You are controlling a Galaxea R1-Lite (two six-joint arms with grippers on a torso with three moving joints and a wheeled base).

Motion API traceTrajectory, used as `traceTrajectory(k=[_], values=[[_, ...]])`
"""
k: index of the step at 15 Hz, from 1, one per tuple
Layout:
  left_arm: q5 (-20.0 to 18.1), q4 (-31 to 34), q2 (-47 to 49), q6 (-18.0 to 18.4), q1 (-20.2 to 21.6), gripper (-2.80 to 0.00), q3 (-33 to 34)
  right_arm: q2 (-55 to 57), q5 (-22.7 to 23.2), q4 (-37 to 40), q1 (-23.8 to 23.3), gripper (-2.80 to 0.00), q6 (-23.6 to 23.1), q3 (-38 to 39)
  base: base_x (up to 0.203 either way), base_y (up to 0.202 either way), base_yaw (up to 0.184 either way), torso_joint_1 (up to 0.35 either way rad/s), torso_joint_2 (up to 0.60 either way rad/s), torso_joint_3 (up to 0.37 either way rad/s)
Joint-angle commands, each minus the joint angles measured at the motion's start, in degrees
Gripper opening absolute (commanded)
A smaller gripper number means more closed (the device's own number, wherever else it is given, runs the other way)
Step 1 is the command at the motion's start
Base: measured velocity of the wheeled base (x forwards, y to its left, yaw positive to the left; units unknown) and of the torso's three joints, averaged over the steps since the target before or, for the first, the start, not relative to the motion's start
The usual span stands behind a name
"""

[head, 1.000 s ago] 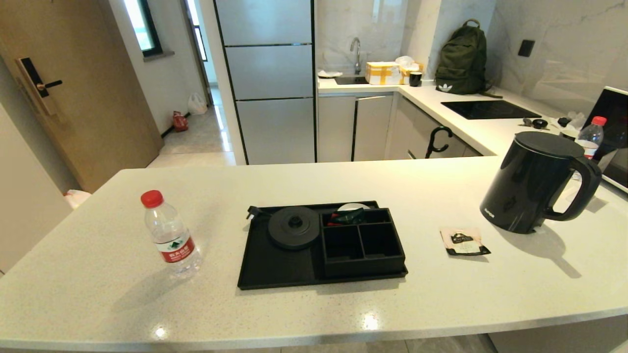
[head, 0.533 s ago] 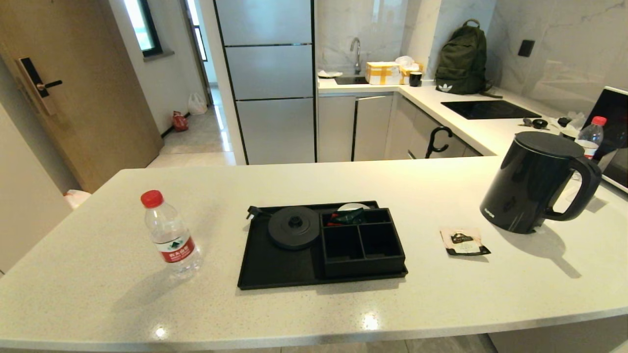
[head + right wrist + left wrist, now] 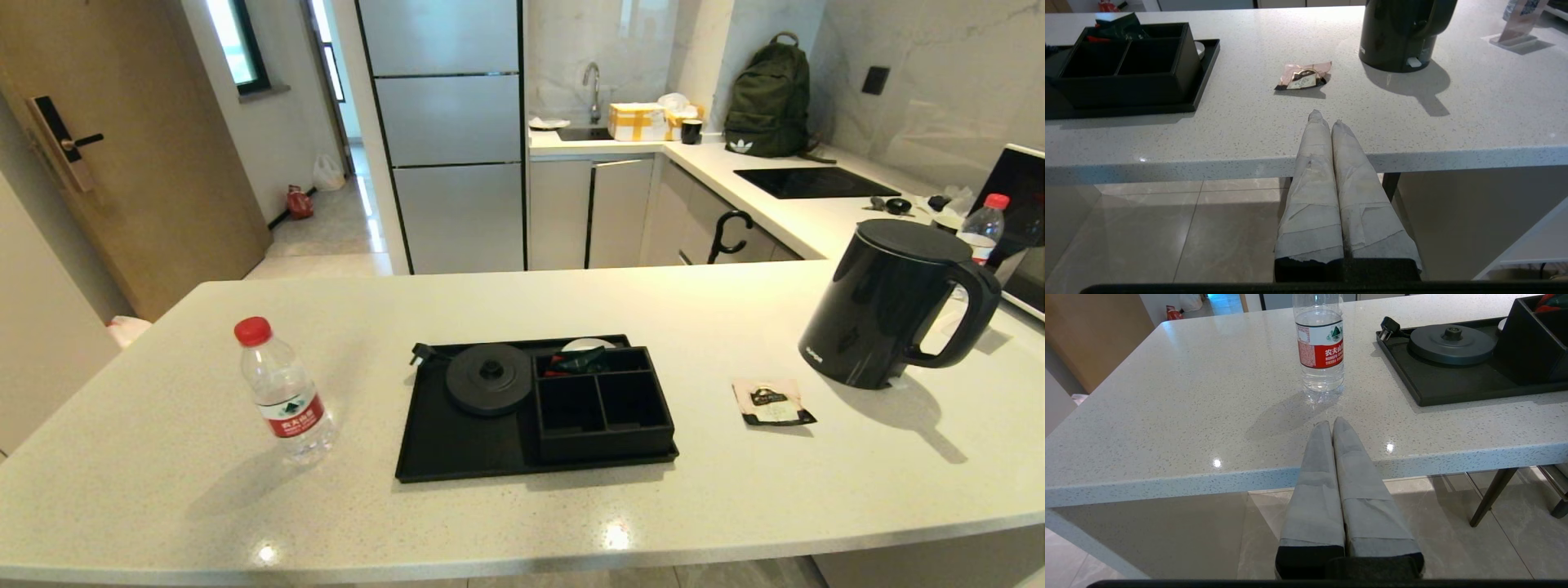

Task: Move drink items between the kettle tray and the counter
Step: Return the tea bag to its original position

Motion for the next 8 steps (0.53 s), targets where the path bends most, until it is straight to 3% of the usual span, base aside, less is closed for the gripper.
traceTrajectory(k=[1, 8], values=[[0.0, 0.0, 0.0, 0.0, 0.0, -2.80, 0.0, 0.1, 0.1, -0.1, 0.0, -2.80, -0.4, 0.1, 0.000, 0.000, 0.000, 0.000, 0.00, 0.000], [0.0, 0.0, 0.0, 0.0, 0.0, -2.80, 0.0, 0.1, -0.1, -0.6, 0.0, -2.80, -1.3, -0.1, 0.000, 0.000, 0.000, 0.000, 0.00, 0.000]])
